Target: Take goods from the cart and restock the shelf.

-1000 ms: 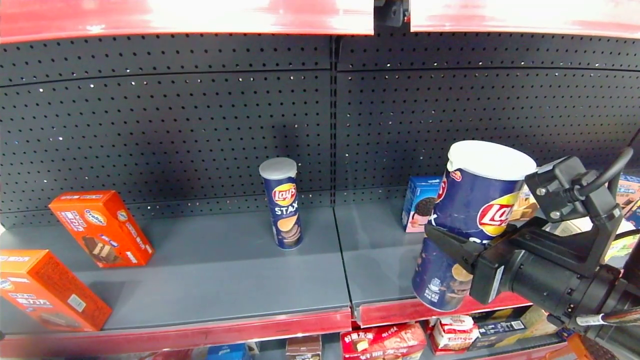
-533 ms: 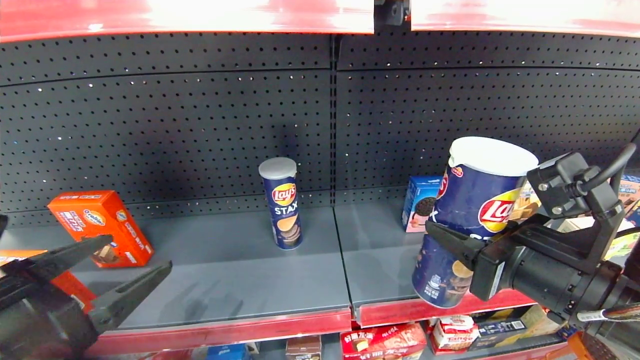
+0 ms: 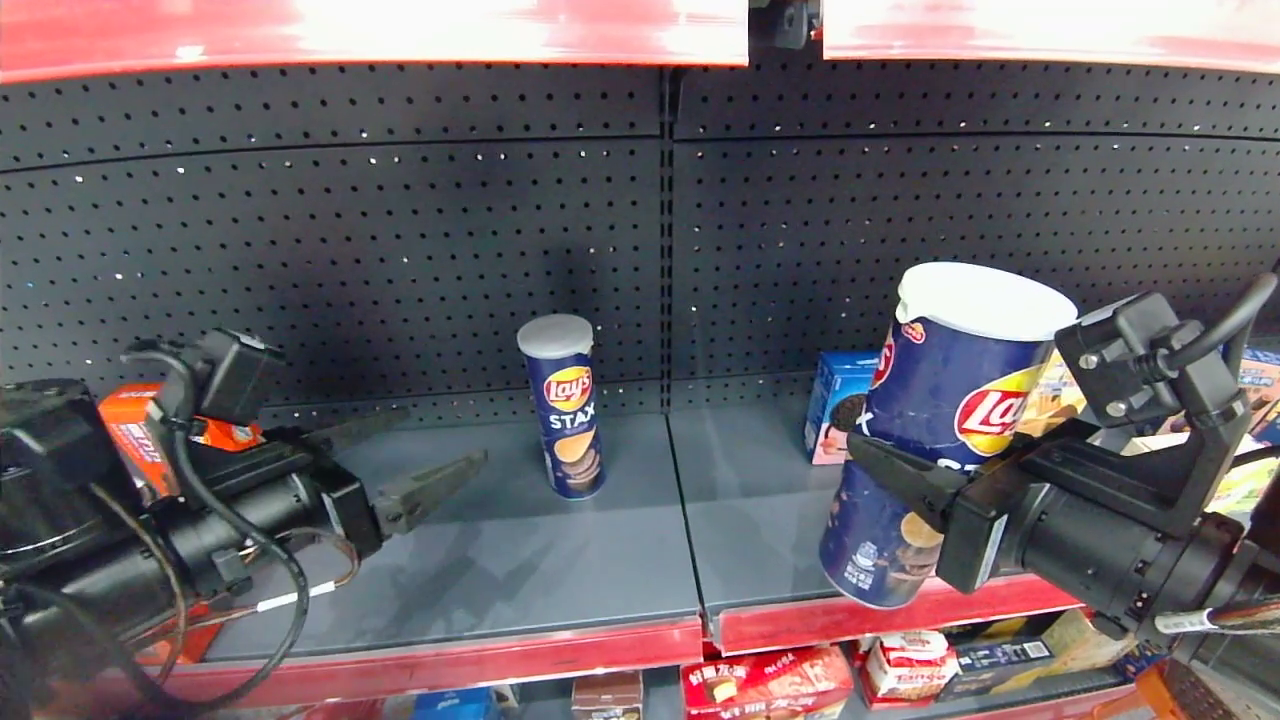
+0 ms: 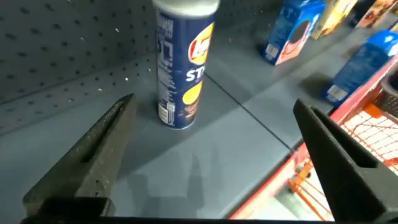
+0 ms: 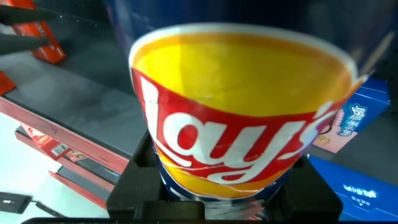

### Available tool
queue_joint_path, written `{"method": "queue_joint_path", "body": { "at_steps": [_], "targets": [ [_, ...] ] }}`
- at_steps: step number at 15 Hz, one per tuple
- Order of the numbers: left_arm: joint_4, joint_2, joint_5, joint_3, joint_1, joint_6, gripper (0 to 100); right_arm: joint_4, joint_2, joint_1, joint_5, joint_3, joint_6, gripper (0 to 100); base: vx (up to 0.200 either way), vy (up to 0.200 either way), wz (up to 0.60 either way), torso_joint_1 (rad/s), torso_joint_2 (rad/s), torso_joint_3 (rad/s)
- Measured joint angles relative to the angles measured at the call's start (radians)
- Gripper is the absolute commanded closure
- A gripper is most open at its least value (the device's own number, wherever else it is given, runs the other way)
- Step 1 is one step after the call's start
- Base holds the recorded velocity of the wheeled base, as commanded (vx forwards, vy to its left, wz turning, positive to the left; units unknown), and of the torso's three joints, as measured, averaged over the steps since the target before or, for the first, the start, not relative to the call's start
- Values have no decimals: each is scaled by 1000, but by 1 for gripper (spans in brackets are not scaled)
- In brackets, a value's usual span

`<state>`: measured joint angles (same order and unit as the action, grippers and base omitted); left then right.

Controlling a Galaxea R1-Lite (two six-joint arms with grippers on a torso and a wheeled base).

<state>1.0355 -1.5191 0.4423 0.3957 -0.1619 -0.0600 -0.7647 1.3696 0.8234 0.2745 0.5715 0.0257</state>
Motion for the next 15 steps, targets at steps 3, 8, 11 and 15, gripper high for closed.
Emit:
{"method": "queue_joint_path", "body": {
  "at_steps": [3, 8, 11, 15],
  "targets": [
    [124, -151, 9, 33, 2, 1, 0, -1, 0, -1, -10, 1, 0, 100, 0, 0, 0, 0, 0, 0],
    [312, -383, 99, 129, 3, 2, 0, -2, 3, -3, -16, 18, 0, 100, 0, 0, 0, 0, 0, 0],
    [314, -473, 142, 233, 20, 5, 0, -2, 13, -4, -17, 22, 0, 100, 0, 0, 0, 0, 0, 0],
    [314, -558, 213, 336, 64, 5, 0, -3, 27, -5, -17, 40, -1, 100, 0, 0, 0, 0, 0, 0]
  ]
}}
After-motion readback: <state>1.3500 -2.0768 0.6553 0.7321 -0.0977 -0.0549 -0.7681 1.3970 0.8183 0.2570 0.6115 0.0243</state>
